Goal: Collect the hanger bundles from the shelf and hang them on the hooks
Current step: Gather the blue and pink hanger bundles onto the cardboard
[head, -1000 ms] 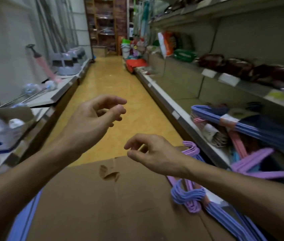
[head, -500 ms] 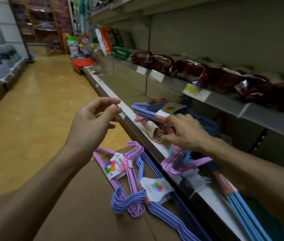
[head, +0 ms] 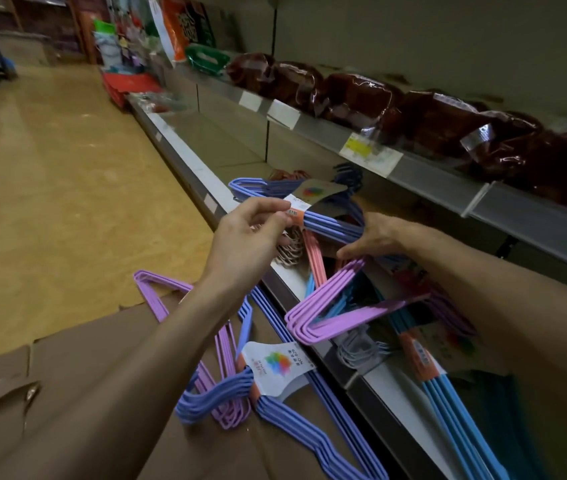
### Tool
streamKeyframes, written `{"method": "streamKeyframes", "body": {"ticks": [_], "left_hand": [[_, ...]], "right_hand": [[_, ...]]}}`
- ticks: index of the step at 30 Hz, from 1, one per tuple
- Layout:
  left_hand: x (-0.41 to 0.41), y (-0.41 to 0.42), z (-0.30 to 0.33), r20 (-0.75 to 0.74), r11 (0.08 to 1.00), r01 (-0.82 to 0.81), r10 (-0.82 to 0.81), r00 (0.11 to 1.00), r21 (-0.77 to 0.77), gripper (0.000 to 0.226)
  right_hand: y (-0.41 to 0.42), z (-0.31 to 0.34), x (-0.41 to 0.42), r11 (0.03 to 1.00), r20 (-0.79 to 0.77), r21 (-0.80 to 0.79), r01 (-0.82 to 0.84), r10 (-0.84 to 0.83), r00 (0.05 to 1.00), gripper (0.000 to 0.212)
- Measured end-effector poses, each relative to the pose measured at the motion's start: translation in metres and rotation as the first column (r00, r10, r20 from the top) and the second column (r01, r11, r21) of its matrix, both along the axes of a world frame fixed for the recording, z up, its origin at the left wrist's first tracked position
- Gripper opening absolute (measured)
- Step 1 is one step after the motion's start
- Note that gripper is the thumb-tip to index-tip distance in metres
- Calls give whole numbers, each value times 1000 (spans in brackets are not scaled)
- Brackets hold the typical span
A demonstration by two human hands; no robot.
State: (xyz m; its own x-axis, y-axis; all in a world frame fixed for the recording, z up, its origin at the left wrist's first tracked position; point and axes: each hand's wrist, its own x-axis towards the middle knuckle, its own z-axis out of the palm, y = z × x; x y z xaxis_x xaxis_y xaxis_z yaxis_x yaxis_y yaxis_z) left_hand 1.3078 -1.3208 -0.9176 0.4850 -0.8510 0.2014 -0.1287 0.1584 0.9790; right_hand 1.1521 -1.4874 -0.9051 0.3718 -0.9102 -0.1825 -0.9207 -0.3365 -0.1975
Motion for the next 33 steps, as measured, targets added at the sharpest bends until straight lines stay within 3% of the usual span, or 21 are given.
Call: {"method": "streamKeyframes", "body": {"ticks": [3, 6, 12, 15, 18, 23, 28, 30, 33], "left_hand": [[5, -3, -4, -10, 1000, -11, 11, 1000, 14, 17], [13, -3, -11, -6, 998, -33, 33, 999, 48, 17], [30, 4, -24, -19, 992, -61, 63, 998, 106, 17], [42, 9, -25, -4, 989, -94, 95, 995, 118, 19], [56, 16, -24, -43, 985, -128, 134, 990, 120, 19], [75, 28, -15, -266, 965, -220, 251, 931, 140, 21], [104, 54, -2, -539, 944, -283, 331, 774, 172, 42], [121, 67, 3, -604, 939, -307, 335, 723, 154, 52], [151, 86, 10, -638, 930, -356, 330, 695, 93, 49]], "right_hand": [[-10, -8, 1, 992, -110, 108, 60, -48, 993, 62], [-16, -17, 3, 988, -102, 135, 72, -58, 993, 35], [-5, -20, 7, 998, 117, -33, 59, -55, 992, 55], [2, -14, 10, 996, 217, -93, 13, 8, 976, 75], [18, -3, 19, 986, 282, -155, -57, 99, 954, 72], [48, 7, 51, 970, 201, -226, -93, 140, 970, 67], [86, 2, 90, 958, 292, -204, -200, 254, 922, 58], [105, -2, 104, 944, 326, -201, -260, 315, 891, 60], [135, -8, 122, 909, 393, -195, -370, 418, 819, 60]]}}
